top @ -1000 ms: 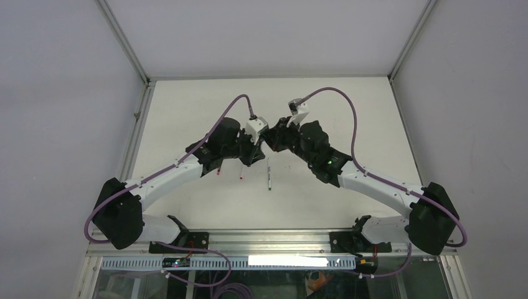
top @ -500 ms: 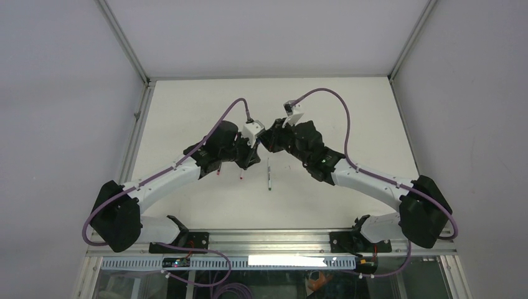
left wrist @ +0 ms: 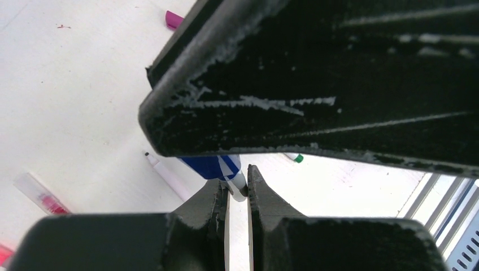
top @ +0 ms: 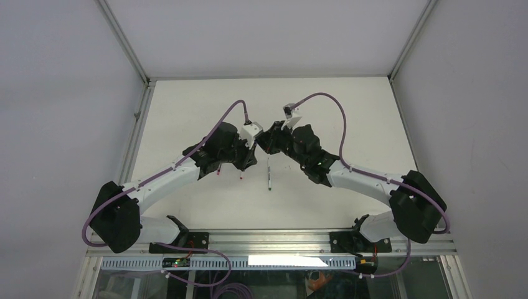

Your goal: Insert the pens into the pen caps

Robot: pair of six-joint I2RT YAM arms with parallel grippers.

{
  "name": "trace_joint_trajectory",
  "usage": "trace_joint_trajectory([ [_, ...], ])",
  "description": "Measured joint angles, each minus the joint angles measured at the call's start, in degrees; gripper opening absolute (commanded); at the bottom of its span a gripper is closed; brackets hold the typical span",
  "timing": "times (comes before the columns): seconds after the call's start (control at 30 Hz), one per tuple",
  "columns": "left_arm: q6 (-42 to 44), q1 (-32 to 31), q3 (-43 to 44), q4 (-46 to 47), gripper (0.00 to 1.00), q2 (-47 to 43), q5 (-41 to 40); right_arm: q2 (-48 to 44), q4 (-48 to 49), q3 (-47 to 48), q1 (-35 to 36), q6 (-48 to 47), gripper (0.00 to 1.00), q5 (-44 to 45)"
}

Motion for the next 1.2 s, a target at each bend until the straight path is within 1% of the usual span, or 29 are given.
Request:
trace_joint_trajectory([
  [0.23, 0.4, 0.4, -0.1, -3.2, 0.0, 0.0, -1.0, 2.4, 2.0, -0.1, 1.2, 1.3, 0.0, 0.6],
  [0.67, 1.2, 1.1, -0.1, -5.2, 0.0, -1.2, -1.6, 2.8, 2.3, 0.3, 2.3, 1.6, 0.0, 1.5],
  [0.8, 1.2, 1.1, -1.0, -4.3, 0.0, -1.7, -1.2, 2.5, -0.9, 2.4, 2.6, 0.3, 0.07, 2.1],
  [0.93, 0.4, 1.1, -4.8, 0.2, 0.0, -3.9, 1.0, 1.2, -10.1, 6.9, 3.1, -3.9, 0.11, 2.2],
  [1.03, -0.8, 1.1, -7.4, 4.7, 0.0, -5.9, 2.4, 1.0, -16.2, 10.9, 1.7, -6.9, 0.15, 0.3],
  [1.1, -1.4, 1.5, -8.6, 7.7, 0.0, -7.0, 3.4, 1.2, -20.1, 14.1, 0.2, -8.7, 0.27, -2.1],
  [1.13, -1.7, 1.6, -8.8, 8.6, 0.0, -7.3, 4.0, 1.4, -21.9, 15.6, -0.7, -9.6, 0.36, -3.0],
  [1.17, -1.7, 1.6, -8.9, 9.7, 0.0, -7.5, 5.0, 1.6, -23.3, 16.9, -1.5, -10.5, 0.4, -3.4],
  [1.2, -1.7, 1.3, -9.0, 11.3, 0.0, -7.7, 7.0, 2.1, -24.9, 18.5, -2.8, -11.7, 0.42, -3.6],
])
